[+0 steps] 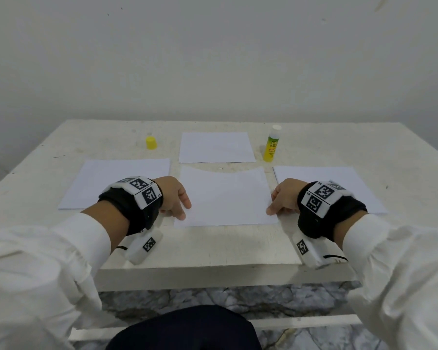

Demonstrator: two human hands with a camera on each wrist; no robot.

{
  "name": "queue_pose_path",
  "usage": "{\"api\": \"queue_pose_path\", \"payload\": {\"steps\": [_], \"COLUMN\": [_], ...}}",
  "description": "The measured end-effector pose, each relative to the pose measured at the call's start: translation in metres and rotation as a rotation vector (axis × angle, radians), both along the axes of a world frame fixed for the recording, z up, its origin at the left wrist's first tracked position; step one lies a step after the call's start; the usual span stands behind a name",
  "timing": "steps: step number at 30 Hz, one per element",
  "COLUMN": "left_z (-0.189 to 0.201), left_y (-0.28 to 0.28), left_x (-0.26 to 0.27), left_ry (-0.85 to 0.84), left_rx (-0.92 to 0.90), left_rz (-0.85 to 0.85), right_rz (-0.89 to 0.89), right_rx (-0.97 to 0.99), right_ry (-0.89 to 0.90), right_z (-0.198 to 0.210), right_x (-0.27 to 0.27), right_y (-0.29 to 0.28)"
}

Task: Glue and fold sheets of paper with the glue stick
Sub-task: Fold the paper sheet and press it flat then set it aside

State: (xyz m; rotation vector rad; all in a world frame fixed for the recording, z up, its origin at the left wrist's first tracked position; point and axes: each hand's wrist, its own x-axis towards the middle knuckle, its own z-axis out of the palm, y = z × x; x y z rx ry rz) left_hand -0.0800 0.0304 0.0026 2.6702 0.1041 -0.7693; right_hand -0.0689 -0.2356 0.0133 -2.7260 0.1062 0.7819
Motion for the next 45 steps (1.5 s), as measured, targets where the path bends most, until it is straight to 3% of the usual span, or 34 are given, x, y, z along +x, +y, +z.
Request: {"api": "queue_pose_path", "payload": {"steps": [7, 11, 17, 27, 30, 36, 41, 45], "left_z": [0.003, 0.007, 0.005, -0.003, -0.004, -0.001, 0.003, -0.009], "left_y": [-0.005, -0.011, -0.008, -0.005, -0.004, -0.006, -0.036, -0.083], "left_x": [-0.003, -0.005, 0.004, 0.026, 0.028, 0.027, 0.034, 0.044], "left_ry": [-0.025, -0.071, -0.062, -0.032, -0.021, 0.031, 0.073, 0.021], "left_rx": [0.042, 0.227, 0.513, 0.594, 0.596, 0.581, 0.513, 0.476], "left_rz": [-0.015, -0.142, -0.334, -0.473, -0.467, -0.447, -0.374, -0.413], "right_rz": [-0.035, -0.004, 0.312, 0.622, 0.648, 0.532, 0.53, 0.527], "right_rx": [-0.054, -0.132, -0.294, -0.28, -0.281, -0.406, -0.449, -0.493], "right_ry": [-0.02, -0.074, -0.032, -0.064, -0.03, 0.077, 0.066, 0.04], "right_z": [-0.003, 0.001, 0.005, -0.02, -0.02, 0.003, -0.004, -0.011], "right_x": [0.001, -0.002, -0.003, 0.029, 0.032, 0.032, 0.037, 0.042], "right_y": [0.006, 0.011, 0.05, 0.148, 0.125, 0.035, 0.032, 0.036]}}
